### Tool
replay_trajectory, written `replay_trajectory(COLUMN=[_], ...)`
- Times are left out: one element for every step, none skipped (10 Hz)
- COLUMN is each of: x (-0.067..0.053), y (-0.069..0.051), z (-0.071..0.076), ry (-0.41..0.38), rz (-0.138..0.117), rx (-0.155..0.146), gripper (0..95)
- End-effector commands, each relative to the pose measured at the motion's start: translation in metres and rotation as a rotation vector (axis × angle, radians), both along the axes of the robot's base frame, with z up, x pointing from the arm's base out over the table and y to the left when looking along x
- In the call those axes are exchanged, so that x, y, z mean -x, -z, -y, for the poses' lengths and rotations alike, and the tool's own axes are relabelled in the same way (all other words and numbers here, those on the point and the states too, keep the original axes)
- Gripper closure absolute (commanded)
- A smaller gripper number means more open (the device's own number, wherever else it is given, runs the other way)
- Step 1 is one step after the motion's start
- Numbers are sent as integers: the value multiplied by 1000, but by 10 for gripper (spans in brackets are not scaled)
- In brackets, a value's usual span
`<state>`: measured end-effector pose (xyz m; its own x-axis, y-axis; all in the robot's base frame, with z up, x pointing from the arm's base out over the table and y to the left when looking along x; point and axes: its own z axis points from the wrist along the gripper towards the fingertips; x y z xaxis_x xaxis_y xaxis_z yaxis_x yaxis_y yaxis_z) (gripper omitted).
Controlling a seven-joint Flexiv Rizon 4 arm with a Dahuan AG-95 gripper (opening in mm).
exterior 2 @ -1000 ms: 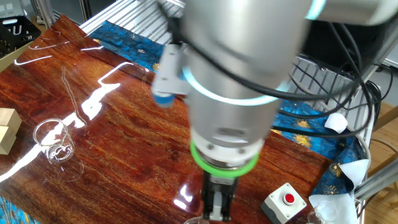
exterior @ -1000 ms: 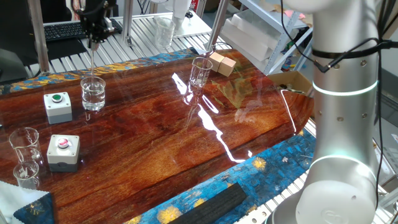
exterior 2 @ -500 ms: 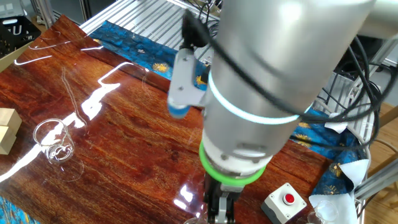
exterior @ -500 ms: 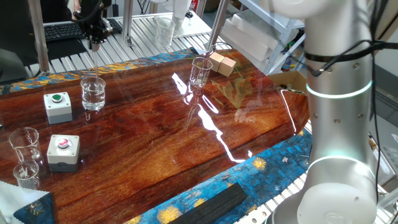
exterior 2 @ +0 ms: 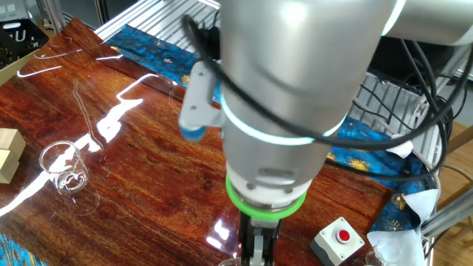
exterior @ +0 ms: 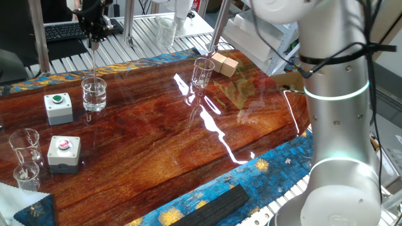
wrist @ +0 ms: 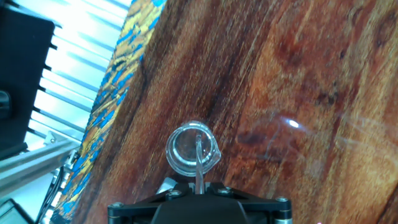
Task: Stir the beaker with a glass rod
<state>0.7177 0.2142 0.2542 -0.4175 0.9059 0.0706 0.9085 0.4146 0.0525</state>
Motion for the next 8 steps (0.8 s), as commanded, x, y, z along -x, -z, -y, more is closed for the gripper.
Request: replay_trajectory(x=[0, 0, 0, 0, 0, 0, 0, 0], y=[0, 0, 0, 0, 0, 0, 0, 0], z=[0, 0, 0, 0, 0, 0, 0, -1], ry=[-5, -6, -4, -3, -4, -4, -4, -3], rz=[-8, -10, -11, -12, -11, -11, -12, -12], rx=[2, -2, -11, -13, -12, -13, -14, -16], gripper=[950, 950, 950, 950, 950, 950, 950, 950])
